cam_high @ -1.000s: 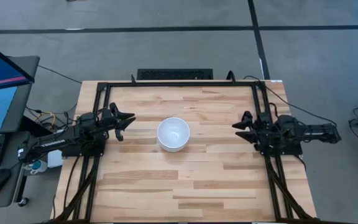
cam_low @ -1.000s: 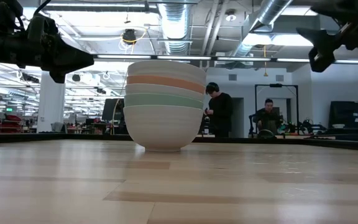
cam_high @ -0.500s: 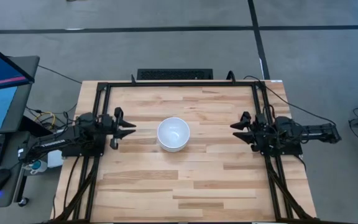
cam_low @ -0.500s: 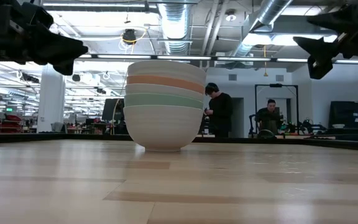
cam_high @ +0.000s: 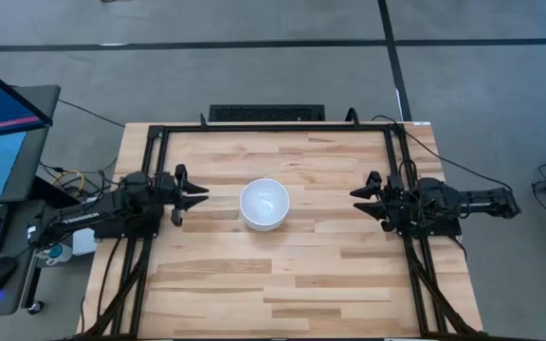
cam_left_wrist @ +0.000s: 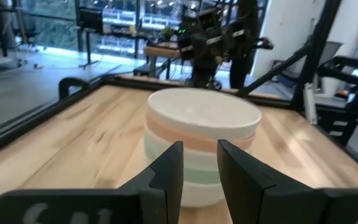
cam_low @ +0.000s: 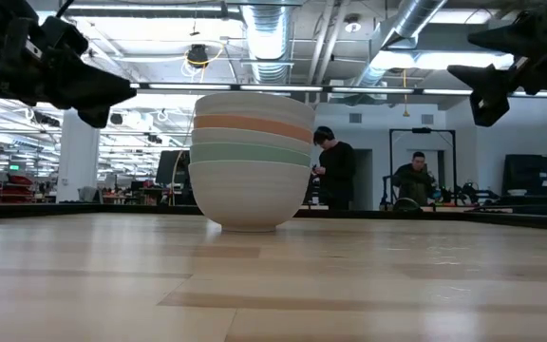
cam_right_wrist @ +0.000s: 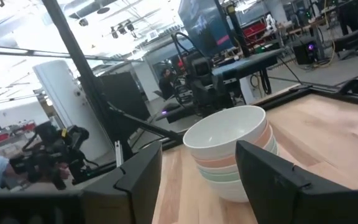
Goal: Nest bowls inside each other
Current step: Return to Home Position
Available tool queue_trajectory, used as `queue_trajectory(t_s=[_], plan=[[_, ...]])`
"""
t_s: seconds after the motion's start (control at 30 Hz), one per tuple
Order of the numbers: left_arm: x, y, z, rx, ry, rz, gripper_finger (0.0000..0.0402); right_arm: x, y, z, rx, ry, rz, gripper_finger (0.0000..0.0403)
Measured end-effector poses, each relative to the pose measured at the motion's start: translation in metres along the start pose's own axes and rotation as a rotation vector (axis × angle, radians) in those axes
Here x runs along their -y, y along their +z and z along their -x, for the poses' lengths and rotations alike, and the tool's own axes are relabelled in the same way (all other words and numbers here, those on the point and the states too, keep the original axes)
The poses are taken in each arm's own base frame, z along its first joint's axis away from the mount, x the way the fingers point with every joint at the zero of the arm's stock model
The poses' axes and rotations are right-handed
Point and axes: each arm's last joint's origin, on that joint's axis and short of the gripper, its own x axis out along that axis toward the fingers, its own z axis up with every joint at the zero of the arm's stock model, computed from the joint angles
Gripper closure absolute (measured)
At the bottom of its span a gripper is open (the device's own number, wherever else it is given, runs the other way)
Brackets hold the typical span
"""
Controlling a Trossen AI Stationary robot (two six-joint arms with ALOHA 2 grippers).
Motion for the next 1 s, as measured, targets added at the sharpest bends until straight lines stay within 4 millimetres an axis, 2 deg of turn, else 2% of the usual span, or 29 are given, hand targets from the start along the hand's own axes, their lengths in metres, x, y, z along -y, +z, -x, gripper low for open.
queue_trajectory(t_s=[0.4,1.0], plan=[[-0.0039,-0.0041,0.0004,-0.037,0.124,0.010,0.0313,0.0000,0.0000,0.0000,0.000,0.000,0.000,0.0175],[-0.0040,-0.0045,0.0004,-0.040,0.127,0.011,0.0313,-0.0001,0.0002,0.0000,0.000,0.001,0.000,0.0175]])
